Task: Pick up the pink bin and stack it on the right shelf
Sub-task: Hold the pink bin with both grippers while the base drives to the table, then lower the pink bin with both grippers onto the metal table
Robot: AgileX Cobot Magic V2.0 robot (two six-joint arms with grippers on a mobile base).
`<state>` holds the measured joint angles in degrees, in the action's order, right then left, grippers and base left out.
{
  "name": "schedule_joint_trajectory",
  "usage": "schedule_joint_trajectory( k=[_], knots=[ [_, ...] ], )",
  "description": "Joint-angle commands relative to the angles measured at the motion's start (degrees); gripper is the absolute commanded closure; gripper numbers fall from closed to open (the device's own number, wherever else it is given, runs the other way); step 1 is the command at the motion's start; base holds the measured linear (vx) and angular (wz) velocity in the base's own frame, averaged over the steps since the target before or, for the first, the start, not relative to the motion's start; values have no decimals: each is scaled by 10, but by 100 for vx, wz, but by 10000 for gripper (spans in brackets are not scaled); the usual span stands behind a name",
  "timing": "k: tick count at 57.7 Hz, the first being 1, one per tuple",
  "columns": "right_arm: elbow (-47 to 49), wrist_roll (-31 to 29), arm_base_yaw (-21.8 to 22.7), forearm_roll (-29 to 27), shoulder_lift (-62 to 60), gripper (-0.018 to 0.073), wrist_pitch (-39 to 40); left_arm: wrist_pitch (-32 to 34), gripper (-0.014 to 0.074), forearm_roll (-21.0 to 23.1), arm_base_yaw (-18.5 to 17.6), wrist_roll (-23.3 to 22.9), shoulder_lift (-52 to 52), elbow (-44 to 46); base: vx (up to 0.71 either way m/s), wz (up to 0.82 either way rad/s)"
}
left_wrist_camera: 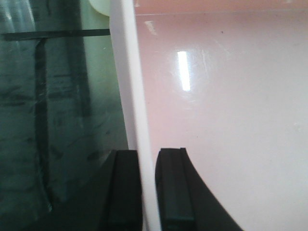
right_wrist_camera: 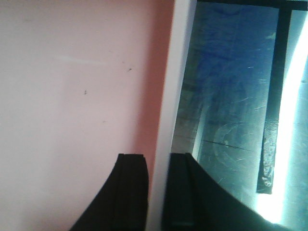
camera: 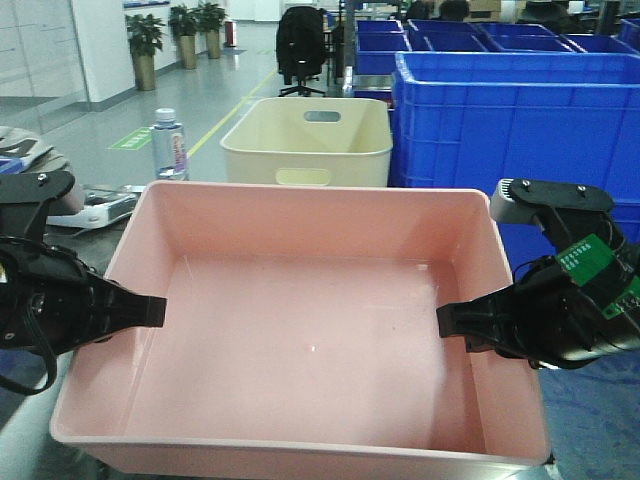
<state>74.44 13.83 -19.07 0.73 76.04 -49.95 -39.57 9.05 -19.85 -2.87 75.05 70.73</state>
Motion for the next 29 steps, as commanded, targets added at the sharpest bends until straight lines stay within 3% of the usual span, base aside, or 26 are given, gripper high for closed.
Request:
schedule_joint_trajectory(
  k=[1, 29],
  knots=[
    [19, -14, 5, 21, -20, 568, 37, 46, 598, -13, 3, 8, -14, 21, 14, -23],
    [19, -14, 5, 21, -20, 568, 37, 47, 598, -13, 3, 8, 1, 21, 6, -12]
  ],
)
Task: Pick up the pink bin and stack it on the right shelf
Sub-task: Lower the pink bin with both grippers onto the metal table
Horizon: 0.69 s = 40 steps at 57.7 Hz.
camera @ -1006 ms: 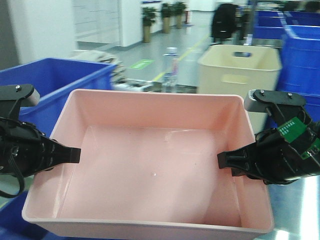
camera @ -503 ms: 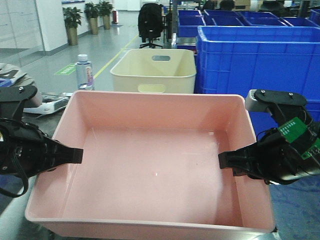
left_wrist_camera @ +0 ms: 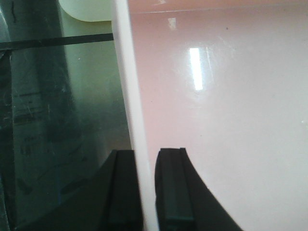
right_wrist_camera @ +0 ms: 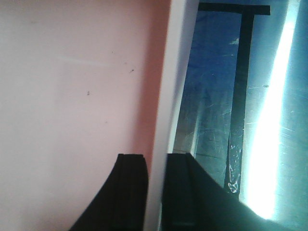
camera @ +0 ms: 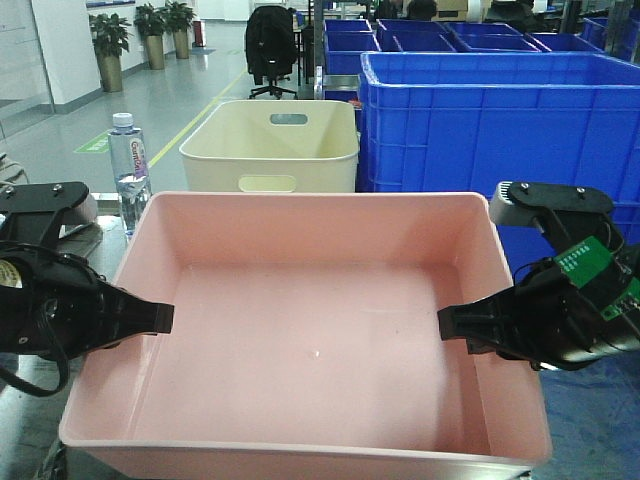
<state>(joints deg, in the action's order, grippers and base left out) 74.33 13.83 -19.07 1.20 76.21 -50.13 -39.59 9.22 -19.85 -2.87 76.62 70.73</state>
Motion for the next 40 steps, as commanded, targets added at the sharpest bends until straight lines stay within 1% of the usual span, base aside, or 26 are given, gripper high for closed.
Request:
schedule_joint_trajectory(
  k=[1, 14, 40],
  knots=[
    [20, -14, 5, 16, -21, 568, 39, 47, 598, -15, 3, 8, -14, 21, 1, -5],
    [20, -14, 5, 16, -21, 568, 41, 47, 598, -15, 3, 8, -14, 21, 0, -1],
    [20, -14, 5, 14, -15, 568, 100, 46, 598, -15, 3, 10, -7, 21, 0, 0]
  ],
)
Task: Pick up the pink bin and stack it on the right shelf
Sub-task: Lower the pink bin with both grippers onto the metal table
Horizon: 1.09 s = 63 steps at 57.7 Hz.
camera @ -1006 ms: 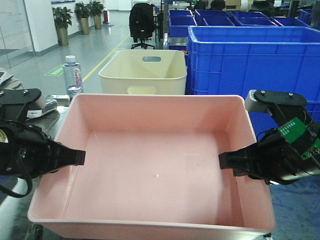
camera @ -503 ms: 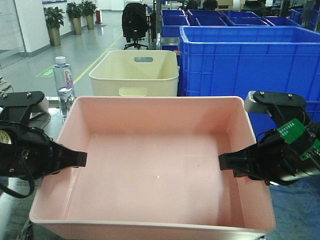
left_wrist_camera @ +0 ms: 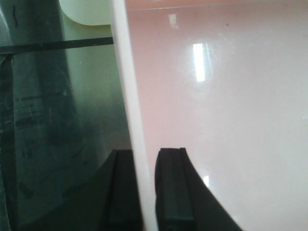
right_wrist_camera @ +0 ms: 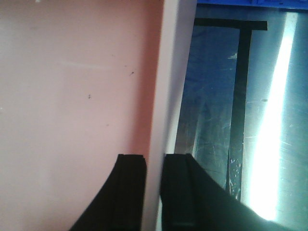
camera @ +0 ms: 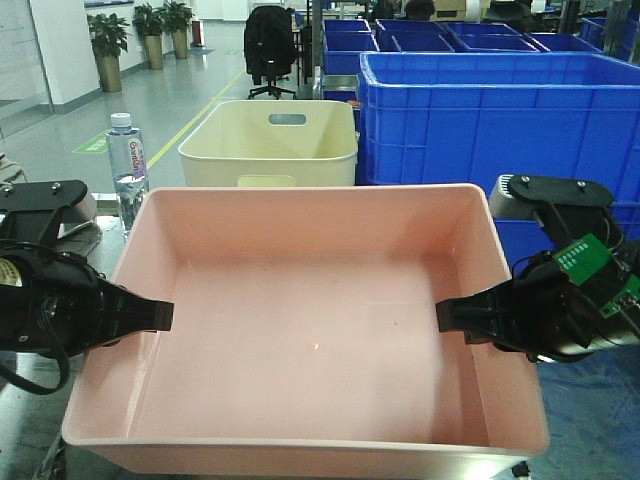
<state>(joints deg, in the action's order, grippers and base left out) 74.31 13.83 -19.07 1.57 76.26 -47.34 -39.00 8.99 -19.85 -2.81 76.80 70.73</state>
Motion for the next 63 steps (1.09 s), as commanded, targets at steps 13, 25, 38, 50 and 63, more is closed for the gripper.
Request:
schedule_joint_trajectory(
  k=[13, 25, 38, 50, 63],
  knots=[
    [20, -17, 5, 6, 32, 564, 75, 41, 596, -17, 3, 9, 31, 21, 0, 0],
    [20, -21, 5, 24, 94, 481, 80, 59, 566, -33, 3, 9, 71, 21, 0, 0],
    [20, -21, 5, 28, 127, 242, 85, 76, 418, -33, 3, 41, 93, 21, 0, 0],
    [21, -21, 5, 34, 120, 39, 110, 94, 240, -33, 3, 44, 95, 21, 0, 0],
    [21, -23, 5, 50, 68, 35, 102, 96, 195, -54, 3, 44, 51, 22, 0, 0]
  ],
)
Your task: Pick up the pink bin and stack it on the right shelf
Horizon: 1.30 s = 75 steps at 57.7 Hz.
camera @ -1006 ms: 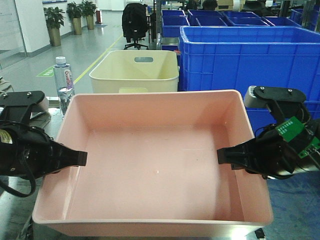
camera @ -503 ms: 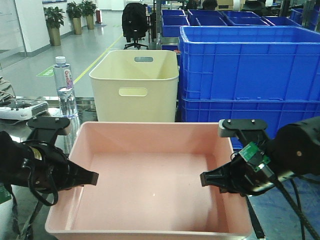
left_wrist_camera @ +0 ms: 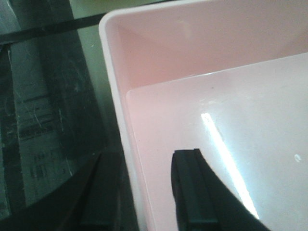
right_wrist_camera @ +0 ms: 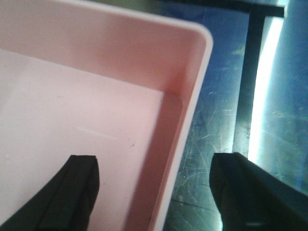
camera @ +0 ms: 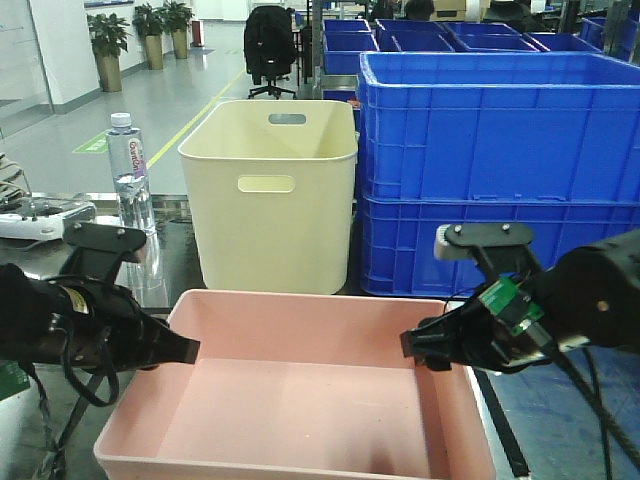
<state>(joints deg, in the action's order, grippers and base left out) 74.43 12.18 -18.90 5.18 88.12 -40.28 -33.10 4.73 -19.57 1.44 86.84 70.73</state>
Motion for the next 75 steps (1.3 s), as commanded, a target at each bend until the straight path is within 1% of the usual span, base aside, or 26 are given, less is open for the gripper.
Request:
schedule_joint_trajectory(
  k=[1, 3, 6, 8, 10, 11, 13, 16, 17, 18, 21, 25, 32, 34, 38, 41, 44, 47, 51, 55, 56, 75],
  knots=[
    [20, -7, 3, 17, -57, 43, 31, 37, 197, -17, 0, 1, -55, 22, 0, 0],
    [20, -7, 3, 22, -72, 74, 29, 35, 209, -26, 0, 1, -68, 22, 0, 0],
    [19, -7, 3, 25, -96, 141, 21, 29, 251, -42, 0, 1, -92, 22, 0, 0],
    [19, -7, 3, 26, -115, 211, 15, 24, 284, -52, 0, 1, -112, 21, 0, 0],
    [19, -10, 3, 26, -130, 277, 7, 16, 339, -64, 0, 1, -132, 21, 0, 0],
    [19, -14, 3, 26, -141, 331, 3, 13, 363, -67, 0, 1, -141, 21, 0, 0],
    [18, -19, 3, 26, -157, 408, -4, 7, 431, -75, 0, 1, -163, 20, 0, 0],
    [10, -36, 3, 23, -192, 566, -5, 10, 542, -77, 0, 2, -203, 10, 0, 0],
    [4, -42, 3, 21, -206, 575, -2, 12, 569, -76, 0, 5, -213, 5, 0, 0],
    [-2, -45, 3, 20, -216, 575, 5, 16, 609, -75, 0, 7, -230, -4, 0, 0],
    [-33, -57, 3, 18, -260, 573, 28, 24, 607, -74, 0, 16, -271, -31, 0, 0],
    [-91, -65, 3, 17, -323, 573, 71, 34, 607, -71, 0, 17, -333, -90, 0, 0],
    [-236, -67, 3, 17, -465, 573, 160, 72, 606, -47, 0, 23, -470, -212, 0, 0],
    [-280, -67, 3, 16, -503, 573, 179, 84, 606, -38, 0, 28, -520, -259, 0, 0],
    [-375, -67, 3, 18, -574, 572, 221, 108, 606, -33, 0, 31, -608, -343, 0, 0],
    [-438, -66, 3, 21, -618, 571, 263, 140, 606, -33, 0, 31, -661, -400, 0, 0],
    [-495, -66, 3, 22, -648, 571, 313, 194, 606, -33, 0, 31, -699, -453, 0, 0],
    [-530, -67, 3, 24, -656, 571, 366, 240, 606, -33, 0, 31, -720, -497, 0, 0],
    [-557, -73, 3, 24, -648, 571, 435, 310, 605, -33, 0, 31, -725, -542, 0, 0],
    [-567, -75, 3, 23, -636, 571, 478, 351, 604, -33, 0, 31, -723, -563, 0, 0],
    [-569, -75, 3, 23, -629, 571, 501, 365, 604, -33, 0, 31, -724, -568, 0, 0],
    [-569, -75, 3, 22, -629, 571, 499, 365, 604, -33, 0, 31, -724, -568, 0, 0]
  ],
)
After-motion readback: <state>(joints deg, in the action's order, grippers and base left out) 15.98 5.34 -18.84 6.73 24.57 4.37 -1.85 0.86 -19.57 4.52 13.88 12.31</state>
